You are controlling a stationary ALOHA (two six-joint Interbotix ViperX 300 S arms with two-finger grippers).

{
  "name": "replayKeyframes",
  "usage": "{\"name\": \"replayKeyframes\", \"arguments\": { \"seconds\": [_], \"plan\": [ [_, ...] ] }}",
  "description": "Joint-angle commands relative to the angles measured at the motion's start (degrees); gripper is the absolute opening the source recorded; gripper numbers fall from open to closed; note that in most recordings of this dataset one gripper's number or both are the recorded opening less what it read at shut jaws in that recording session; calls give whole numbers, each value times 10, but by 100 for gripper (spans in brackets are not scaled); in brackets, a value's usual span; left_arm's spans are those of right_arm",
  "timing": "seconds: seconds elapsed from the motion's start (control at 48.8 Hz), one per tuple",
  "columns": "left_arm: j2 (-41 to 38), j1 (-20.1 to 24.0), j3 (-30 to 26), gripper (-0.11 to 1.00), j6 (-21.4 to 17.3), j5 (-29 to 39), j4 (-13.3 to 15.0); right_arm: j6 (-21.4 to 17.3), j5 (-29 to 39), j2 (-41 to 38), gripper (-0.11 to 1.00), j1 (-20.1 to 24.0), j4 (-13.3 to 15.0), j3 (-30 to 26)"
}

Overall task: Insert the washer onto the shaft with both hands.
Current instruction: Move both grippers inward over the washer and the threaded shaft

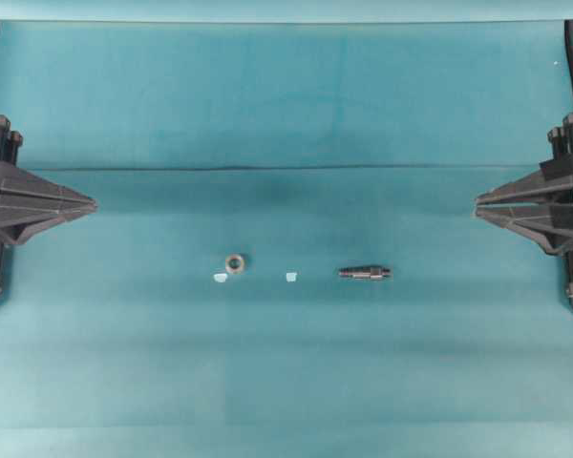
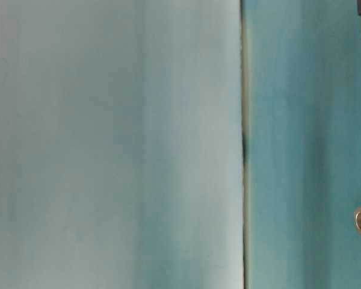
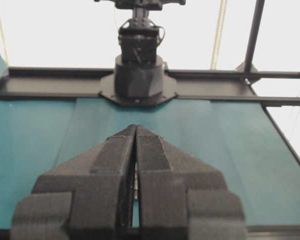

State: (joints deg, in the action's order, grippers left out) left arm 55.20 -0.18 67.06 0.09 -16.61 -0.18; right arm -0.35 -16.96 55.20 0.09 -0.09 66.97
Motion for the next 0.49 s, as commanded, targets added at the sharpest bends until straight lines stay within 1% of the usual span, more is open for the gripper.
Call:
{"name": "replayKeyframes", "arguments": {
  "seconds": [0.0,0.061,0.143,0.205,0.328,0.471],
  "plan": [
    [-19,1,-26,2,7,21,-7,-3,0,-7,0,-4,-3,-4],
    [-31,1,-39,2,10,51,-7,-7,17,-13,1,-4,-20,-8],
    [-48,-1,-55,2,14,89,-7,-19,53,-25,-6,-4,-37,-22],
    [-63,0,-69,2,19,116,-7,-32,85,-37,-9,-4,-38,-34],
    [-102,-1,-99,2,26,162,-7,-53,149,-67,-10,-4,-38,-61],
    [-157,4,-126,2,28,203,-7,-58,209,-113,-10,-4,-38,-89]
  ]
}}
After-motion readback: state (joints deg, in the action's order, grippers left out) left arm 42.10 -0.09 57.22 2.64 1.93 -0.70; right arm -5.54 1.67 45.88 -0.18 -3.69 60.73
